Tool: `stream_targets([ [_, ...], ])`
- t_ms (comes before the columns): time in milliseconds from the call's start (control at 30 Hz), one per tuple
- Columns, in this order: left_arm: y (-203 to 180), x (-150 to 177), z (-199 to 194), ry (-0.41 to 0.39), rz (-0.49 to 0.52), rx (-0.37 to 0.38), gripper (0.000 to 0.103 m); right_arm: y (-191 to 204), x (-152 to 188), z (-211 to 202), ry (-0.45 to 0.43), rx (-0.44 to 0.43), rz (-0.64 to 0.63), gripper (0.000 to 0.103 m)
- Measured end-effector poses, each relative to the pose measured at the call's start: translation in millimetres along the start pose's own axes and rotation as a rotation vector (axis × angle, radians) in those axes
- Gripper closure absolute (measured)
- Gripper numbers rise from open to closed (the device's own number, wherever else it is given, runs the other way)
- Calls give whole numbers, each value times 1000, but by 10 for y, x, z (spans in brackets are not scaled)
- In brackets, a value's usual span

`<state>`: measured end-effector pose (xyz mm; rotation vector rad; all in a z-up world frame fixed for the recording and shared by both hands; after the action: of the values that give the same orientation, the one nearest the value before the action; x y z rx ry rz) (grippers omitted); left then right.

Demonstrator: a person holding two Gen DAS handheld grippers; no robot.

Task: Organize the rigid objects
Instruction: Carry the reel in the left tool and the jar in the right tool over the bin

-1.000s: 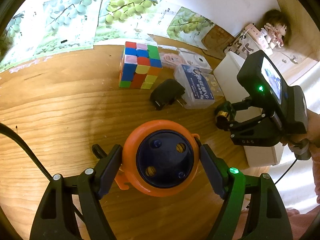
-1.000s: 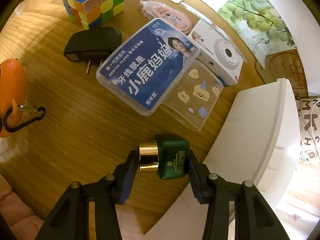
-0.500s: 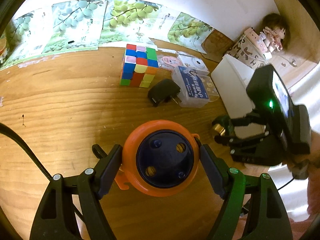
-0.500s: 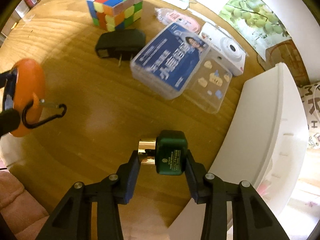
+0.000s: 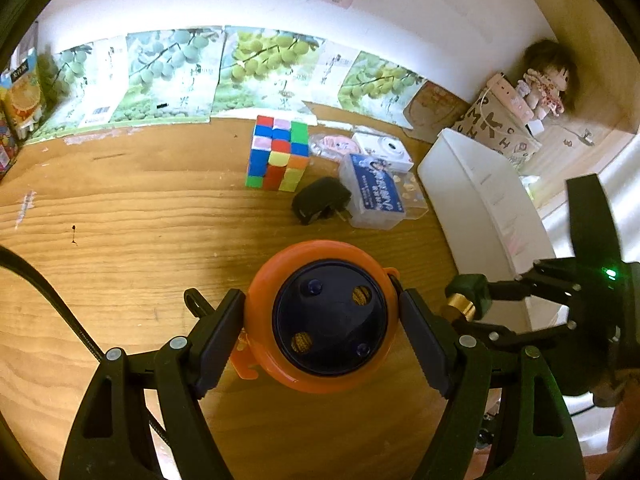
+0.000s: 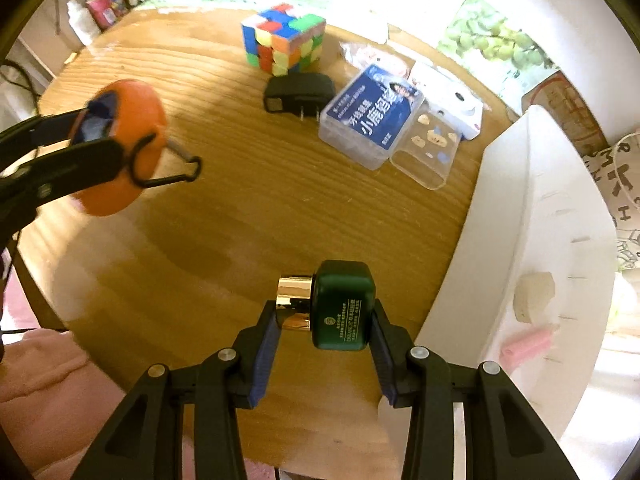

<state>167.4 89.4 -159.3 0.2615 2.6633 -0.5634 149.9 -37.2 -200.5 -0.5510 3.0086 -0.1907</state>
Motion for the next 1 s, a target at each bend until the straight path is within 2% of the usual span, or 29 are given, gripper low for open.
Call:
stream_targets([
  [267,-254,-20,-94,-52,-1,-19,22,16,94,-570,-91,-12,-13,60],
  [433,-455,-98,-135,-94,22,-31,22,-133,272,-818,-147,-23,-14,60],
  [600,-681,-230,-143,-138,40,-32,22,-261,468,-990,-187,-31,-23,60],
  [767,-969,-405,-154,-183,64,-47,22,-422,589,-1056,-211,-32,-35,60],
  [1000,-1390,-639,-117,-238,85,-32,22,-725,749,-1109,-237,-43,-19,60],
])
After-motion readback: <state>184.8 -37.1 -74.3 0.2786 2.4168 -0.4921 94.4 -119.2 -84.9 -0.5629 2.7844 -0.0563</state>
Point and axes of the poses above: each gripper's, at about its wrist camera, not at the fingertips, and z roughly the way its jaws point, y to its left, x to its underside, the point moved 5 cm from there along z, roughly the way its jaws point, and after that the axes turned 2 degrees about y, right-handed, at the moved point
